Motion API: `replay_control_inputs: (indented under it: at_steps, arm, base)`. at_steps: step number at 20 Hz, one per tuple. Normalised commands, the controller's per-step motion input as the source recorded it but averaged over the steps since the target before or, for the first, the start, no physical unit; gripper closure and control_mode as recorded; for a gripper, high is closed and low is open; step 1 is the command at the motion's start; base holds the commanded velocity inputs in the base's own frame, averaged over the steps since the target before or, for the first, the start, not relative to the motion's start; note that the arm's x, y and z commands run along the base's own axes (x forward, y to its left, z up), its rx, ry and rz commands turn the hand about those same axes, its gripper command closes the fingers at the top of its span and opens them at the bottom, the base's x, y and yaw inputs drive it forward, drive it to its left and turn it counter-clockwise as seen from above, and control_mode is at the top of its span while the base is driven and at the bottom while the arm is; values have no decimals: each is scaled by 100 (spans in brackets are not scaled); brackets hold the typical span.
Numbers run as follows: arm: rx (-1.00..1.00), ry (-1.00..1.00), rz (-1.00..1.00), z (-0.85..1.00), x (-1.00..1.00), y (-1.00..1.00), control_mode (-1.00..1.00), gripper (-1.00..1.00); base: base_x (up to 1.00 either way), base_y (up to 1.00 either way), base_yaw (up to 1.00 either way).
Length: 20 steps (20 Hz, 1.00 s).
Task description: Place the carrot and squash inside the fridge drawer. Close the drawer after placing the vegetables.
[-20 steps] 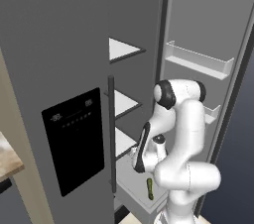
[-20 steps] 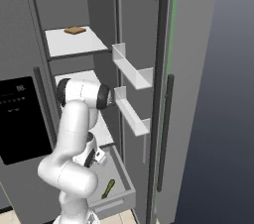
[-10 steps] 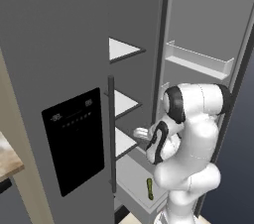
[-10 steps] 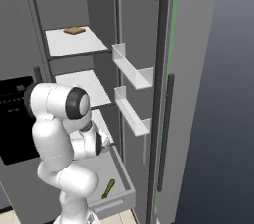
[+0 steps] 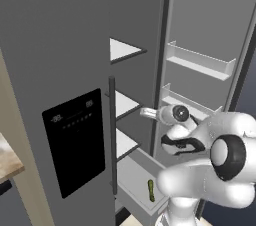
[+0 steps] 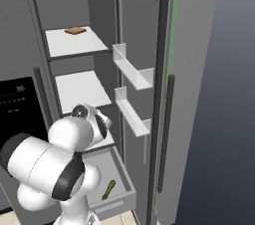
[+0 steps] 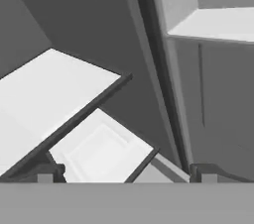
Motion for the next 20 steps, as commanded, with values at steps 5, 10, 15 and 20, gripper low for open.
replay_control_inputs:
  at_steps: [5, 10, 15, 20]
  arm:
    - [0, -14, 0, 100, -72, -6, -100, -100]
    - [0, -6, -1, 100, -65, 0, -100, -100]
    - [0, -3, 0, 65, -83, 0, -100, -100]
    - [-3, 3, 0, -6, -64, -2, -100, -100]
  base:
    - [0, 0, 0]
    - [0, 0, 0]
    - [0, 0, 0]
    - [0, 0, 0]
